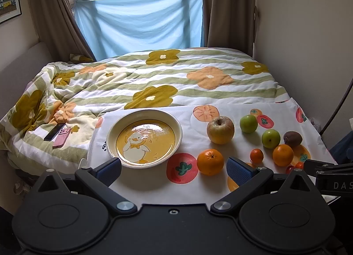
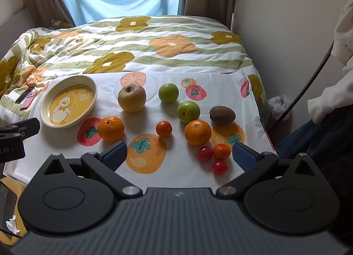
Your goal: Organize fruits
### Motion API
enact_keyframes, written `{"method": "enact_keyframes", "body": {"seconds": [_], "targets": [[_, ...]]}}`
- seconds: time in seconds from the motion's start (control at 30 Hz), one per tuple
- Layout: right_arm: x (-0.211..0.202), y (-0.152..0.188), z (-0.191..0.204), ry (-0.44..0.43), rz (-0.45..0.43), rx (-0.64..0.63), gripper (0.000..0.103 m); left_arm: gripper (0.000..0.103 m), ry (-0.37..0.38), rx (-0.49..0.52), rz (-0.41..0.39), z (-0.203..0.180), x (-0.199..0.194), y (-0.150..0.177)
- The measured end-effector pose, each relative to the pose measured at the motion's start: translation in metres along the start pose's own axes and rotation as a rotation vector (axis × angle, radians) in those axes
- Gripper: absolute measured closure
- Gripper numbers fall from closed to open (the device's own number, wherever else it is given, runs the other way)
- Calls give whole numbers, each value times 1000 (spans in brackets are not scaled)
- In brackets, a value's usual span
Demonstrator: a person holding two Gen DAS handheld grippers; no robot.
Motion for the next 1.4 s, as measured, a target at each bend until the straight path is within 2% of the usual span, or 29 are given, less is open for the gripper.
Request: {"method": "enact_keyframes", "body": {"seconds": [0.4, 0.63, 0.93, 1.4], "targets": [[-2, -2, 0, -2, 3, -3, 0, 0, -3, 16, 10, 0, -2, 4], [7, -7, -13, 4, -2, 10, 0, 1, 23, 77, 3, 0, 10, -2], [53, -11, -11, 21, -53, 5, 0, 1, 84, 132, -24, -8, 59, -7], [151, -49, -25, -60, -154, -24, 0, 1, 102, 149, -48, -62, 146, -16]]}}
Point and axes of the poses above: each gripper's, at about its wrist camera, not at the fingertips, and x roughly the way its jaws point, z to its left, y to its underside, the point moved 4 cm from there along x, roughly the way its jaws point, and after that the axes turned 1 degree about z, right-handed, at the moved point
